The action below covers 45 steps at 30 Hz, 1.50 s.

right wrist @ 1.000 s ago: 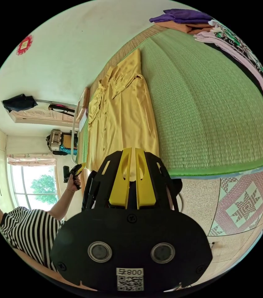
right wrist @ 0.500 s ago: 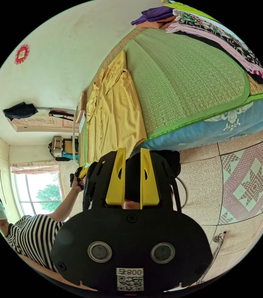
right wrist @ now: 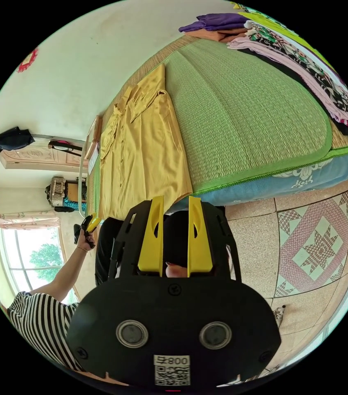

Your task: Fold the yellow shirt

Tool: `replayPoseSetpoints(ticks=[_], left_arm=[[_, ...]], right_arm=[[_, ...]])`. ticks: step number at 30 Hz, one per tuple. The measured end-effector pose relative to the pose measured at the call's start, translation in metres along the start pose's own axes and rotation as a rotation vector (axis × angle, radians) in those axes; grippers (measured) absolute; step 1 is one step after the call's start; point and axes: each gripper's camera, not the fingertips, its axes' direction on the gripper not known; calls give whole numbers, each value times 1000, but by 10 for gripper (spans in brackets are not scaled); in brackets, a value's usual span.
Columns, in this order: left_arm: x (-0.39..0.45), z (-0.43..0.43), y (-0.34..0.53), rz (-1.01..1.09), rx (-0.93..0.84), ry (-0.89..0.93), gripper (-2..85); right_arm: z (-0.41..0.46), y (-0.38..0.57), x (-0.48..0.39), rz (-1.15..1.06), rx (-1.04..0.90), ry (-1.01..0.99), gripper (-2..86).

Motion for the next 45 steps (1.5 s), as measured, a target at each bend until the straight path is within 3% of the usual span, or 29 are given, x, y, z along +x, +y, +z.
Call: replayPoseSetpoints(ticks=[13,30,36,45], left_arm=[[7,13,15,61,-105,-86,53],[12,4,37,35,-90,-140,20],[9,3,46,37,-94,-63,31],[18,10,53,80,-139,-120,43]], right_arm=[[29,-28,-29,19,-77,188,74],[19,-22,-27,22,-56,179,30],[17,-15,-18,25,-43,150,42],[21,-5,-8,30,-38,164,67]])
